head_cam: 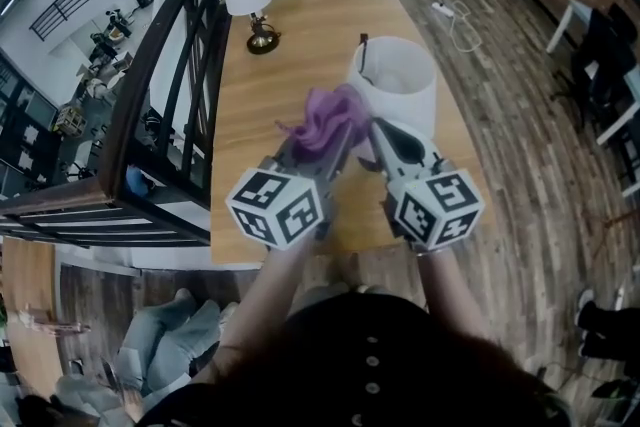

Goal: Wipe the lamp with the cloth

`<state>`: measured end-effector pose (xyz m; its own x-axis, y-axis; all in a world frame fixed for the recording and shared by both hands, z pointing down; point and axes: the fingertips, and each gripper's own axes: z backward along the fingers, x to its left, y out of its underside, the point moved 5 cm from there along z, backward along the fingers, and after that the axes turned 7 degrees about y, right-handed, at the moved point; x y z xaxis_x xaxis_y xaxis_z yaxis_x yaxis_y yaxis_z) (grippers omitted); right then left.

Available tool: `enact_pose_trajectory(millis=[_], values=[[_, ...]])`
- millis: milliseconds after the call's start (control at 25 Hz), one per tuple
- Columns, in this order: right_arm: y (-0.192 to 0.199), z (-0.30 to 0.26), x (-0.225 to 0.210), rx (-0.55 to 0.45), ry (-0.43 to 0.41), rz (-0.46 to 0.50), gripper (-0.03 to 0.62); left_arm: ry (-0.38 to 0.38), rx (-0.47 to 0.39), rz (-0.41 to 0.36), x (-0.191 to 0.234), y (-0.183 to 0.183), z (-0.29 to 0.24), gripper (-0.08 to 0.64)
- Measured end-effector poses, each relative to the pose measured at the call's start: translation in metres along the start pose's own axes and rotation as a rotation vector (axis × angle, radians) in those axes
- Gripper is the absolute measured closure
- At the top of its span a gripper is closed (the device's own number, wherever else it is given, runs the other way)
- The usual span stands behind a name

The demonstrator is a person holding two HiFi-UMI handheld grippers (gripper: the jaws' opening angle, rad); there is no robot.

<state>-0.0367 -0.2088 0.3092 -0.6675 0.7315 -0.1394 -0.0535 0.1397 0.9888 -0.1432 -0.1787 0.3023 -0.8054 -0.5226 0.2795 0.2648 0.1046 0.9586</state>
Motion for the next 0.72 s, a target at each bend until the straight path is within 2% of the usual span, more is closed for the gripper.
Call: enact_pose_trajectory(millis=[720], values=[[-0.019,-0.034,-0.002,-0.055,-0.062,0.026,0.58,-0.008,-0.075,-0.074,0.037,-0.038,-0.024,0.499]])
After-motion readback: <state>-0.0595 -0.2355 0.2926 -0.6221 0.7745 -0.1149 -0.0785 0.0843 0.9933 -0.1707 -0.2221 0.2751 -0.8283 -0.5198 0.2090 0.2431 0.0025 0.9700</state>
